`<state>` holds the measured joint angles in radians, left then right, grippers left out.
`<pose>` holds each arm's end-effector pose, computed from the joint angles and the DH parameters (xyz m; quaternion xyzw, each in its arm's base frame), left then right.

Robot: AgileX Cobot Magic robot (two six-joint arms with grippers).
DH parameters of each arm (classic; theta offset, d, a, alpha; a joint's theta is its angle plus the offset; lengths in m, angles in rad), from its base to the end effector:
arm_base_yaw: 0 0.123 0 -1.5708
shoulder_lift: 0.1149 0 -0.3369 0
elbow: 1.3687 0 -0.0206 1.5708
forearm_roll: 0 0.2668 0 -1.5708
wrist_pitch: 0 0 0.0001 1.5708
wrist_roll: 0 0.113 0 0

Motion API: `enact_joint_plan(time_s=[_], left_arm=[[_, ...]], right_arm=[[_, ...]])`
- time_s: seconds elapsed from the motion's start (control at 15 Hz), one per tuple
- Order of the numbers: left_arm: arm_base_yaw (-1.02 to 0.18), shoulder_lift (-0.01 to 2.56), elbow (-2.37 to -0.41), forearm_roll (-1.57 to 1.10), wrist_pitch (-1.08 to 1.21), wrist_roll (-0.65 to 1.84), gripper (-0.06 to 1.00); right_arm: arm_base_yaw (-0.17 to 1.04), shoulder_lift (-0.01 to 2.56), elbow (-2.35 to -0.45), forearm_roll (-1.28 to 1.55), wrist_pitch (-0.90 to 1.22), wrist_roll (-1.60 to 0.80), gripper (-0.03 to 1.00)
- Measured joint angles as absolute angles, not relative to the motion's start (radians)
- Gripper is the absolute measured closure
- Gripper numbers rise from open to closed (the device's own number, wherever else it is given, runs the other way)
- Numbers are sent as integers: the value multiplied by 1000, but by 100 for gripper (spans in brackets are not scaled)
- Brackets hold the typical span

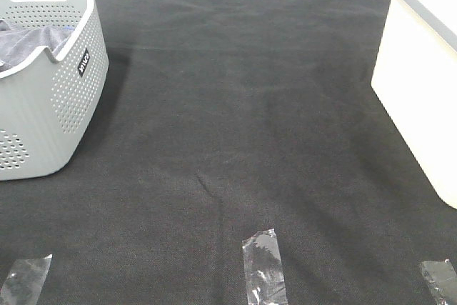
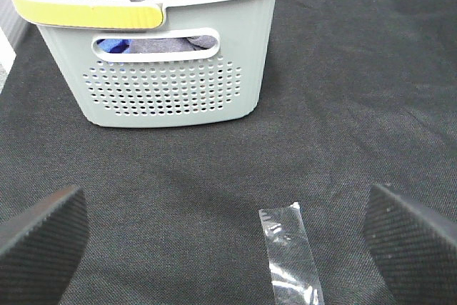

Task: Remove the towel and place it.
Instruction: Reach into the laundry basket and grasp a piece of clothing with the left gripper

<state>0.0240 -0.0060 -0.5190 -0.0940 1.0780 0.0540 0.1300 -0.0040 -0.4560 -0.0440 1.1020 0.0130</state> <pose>-0.0275 -0.0100 0.2793 0.0156 0.8501 -0.0264 0.5257 -0.0210 -0.0072 0.2572 -0.0502 0.8721 0.0128 0.4866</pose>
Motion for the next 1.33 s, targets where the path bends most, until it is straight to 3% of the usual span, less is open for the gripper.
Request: enact_joint_plan(time_s=[1.33], left_arm=[[24,-6,-519,-94,1078,53,-5]], right_arm=[[130,-4,-456,-44,1102,13,22]])
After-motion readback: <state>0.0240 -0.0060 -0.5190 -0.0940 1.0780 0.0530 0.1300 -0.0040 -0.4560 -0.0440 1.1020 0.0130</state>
